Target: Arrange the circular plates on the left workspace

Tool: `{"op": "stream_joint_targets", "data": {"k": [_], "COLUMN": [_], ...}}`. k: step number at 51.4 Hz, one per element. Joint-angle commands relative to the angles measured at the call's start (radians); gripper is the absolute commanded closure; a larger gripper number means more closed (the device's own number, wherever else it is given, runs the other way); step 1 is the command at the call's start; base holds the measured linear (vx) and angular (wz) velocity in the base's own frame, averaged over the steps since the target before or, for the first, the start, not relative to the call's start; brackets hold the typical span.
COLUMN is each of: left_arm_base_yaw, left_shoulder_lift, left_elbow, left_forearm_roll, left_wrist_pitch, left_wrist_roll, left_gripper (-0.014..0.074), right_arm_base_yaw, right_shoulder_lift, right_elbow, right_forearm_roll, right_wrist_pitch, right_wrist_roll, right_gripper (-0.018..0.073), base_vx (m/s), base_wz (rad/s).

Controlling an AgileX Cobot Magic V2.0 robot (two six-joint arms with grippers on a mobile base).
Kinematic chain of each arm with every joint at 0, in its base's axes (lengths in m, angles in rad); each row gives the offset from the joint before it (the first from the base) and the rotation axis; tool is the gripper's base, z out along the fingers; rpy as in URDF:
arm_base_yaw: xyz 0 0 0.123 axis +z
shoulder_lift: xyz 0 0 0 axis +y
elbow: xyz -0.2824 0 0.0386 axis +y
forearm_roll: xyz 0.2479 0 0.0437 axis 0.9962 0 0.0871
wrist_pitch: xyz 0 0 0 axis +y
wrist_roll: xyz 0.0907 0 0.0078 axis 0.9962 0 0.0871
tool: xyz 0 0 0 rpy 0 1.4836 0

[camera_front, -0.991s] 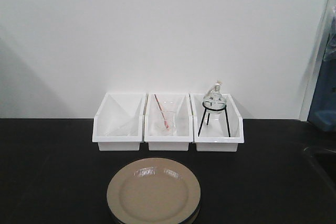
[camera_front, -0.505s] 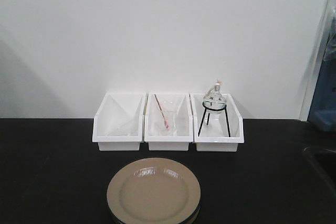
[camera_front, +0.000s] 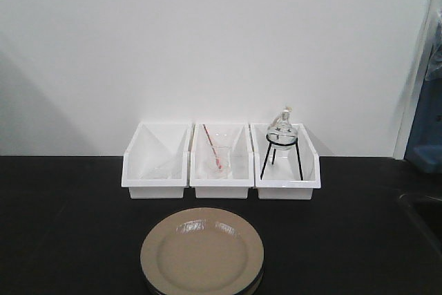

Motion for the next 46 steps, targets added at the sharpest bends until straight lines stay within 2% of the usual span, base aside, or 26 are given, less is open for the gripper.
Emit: {"op": "stream_joint_targets", "data": {"k": [1, 2, 4, 9, 14, 18, 23, 28, 46], "left_arm_base_yaw": [-0.003, -0.003, -0.003, -0.003, -0.003, -0.003, -0.003, -0.003, -0.003], "left_shoulder_lift": [-0.015, -0.015, -0.015, -0.015, -0.015, -0.015, -0.015, -0.015, -0.014], "left_elbow": [0.020, 0.020, 0.020, 0.020, 0.020, 0.020, 0.020, 0.020, 0.020], "left_forearm_roll": [-0.002, -0.002, -0.002, -0.002, -0.002, -0.002, -0.002, -0.002, -0.002], "left_wrist_pitch": [-0.083, -0.083, -0.083, -0.083, -0.083, -0.083, -0.083, -0.083, -0.082], "left_wrist_roll": [-0.003, -0.003, -0.003, -0.003, -0.003, -0.003, -0.003, -0.003, -0.003], "left_gripper": [0.0596, 0.0596, 0.0596, 0.0596, 0.0596, 0.0596, 0.0596, 0.0596, 0.0596], "right_arm_base_yaw": [-0.004, -0.004, -0.004, -0.004, -0.028, -0.084, -0.148, -0.182, -0.170], "right_shoulder_lift": [-0.036, -0.056, -0.094, -0.194, -0.302, -0.396, -0.519, -0.645, -0.659], "right_elbow": [0.013, 0.039, 0.078, 0.212, 0.330, 0.406, 0.463, 0.462, 0.463], "right_forearm_roll": [-0.217, -0.284, -0.361, -0.498, -0.522, -0.522, -0.537, -0.576, -0.592], "right_wrist_pitch": [-0.065, -0.067, -0.074, -0.087, -0.086, -0.075, -0.068, 0.020, 0.031], "right_wrist_roll": [0.108, 0.189, 0.314, 0.499, 0.581, 0.644, 0.671, 0.672, 0.684], "right_gripper": [0.0564, 0.0564, 0.0564, 0.0564, 0.0564, 0.0564, 0.0564, 0.0564, 0.0564], "base_vx": [0.00, 0.00, 0.00, 0.00, 0.00, 0.00, 0.00, 0.00, 0.00], "base_wz": [0.00, 0.00, 0.00, 0.00, 0.00, 0.00, 0.00, 0.00, 0.00]}}
